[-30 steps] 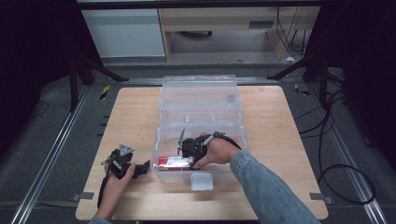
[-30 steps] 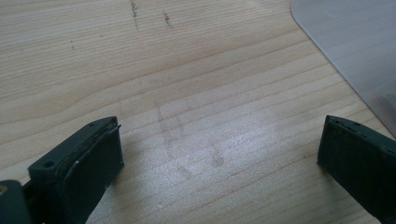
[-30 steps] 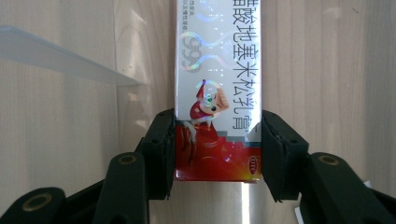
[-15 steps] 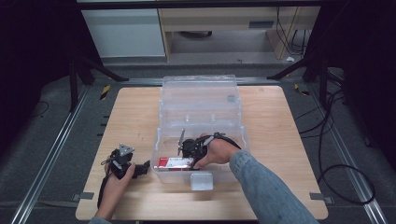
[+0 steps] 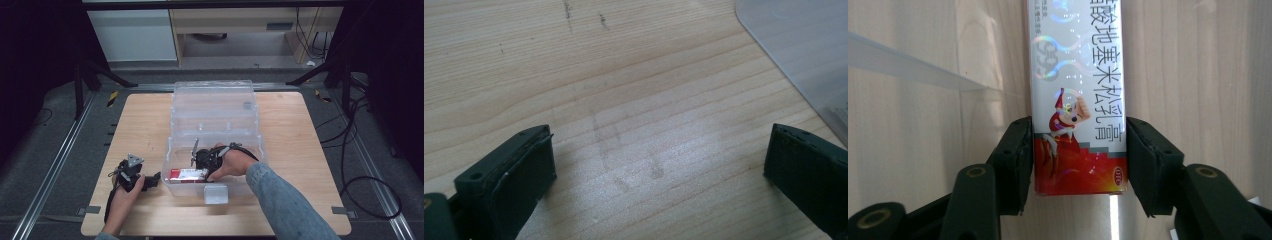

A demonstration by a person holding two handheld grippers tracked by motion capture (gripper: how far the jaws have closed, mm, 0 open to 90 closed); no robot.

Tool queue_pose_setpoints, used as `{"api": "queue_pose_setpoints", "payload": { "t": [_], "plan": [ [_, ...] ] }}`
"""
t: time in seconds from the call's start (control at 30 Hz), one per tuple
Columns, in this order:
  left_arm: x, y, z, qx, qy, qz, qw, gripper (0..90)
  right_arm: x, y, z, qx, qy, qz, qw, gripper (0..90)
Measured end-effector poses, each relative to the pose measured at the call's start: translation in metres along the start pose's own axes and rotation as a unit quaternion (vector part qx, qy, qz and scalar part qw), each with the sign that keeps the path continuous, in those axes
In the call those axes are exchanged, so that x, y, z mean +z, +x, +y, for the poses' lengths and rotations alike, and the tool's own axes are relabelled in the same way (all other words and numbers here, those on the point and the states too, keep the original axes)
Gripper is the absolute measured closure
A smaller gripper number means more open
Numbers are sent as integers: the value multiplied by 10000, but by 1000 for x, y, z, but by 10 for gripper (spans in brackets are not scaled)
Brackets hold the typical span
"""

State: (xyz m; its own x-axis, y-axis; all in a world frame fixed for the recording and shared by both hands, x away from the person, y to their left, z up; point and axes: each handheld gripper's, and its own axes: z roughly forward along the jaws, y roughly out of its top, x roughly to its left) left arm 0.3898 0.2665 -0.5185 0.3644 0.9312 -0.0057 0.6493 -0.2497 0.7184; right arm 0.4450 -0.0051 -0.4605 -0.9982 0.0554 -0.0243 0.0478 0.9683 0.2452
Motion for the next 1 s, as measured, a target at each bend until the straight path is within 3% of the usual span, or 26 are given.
{"api": "queue_pose_setpoints", "payload": {
  "t": [0.4,0.67,0.8,1.0],
  "plan": [
    [0,0,0,1,0,0,10000,0,-17,5,0,103,-283,-246,9992,450],
    [0,0,0,10,2,-2,10000,0,-46,8,-4,271,-676,-368,9967,486],
    [-3,1,2,145,53,-14,9999,20,-56,9,-7,288,-798,-379,9957,499],
    [-21,6,5,91,-230,-59,9997,41,-70,11,-14,367,-934,-452,9939,504]
  ]
}}
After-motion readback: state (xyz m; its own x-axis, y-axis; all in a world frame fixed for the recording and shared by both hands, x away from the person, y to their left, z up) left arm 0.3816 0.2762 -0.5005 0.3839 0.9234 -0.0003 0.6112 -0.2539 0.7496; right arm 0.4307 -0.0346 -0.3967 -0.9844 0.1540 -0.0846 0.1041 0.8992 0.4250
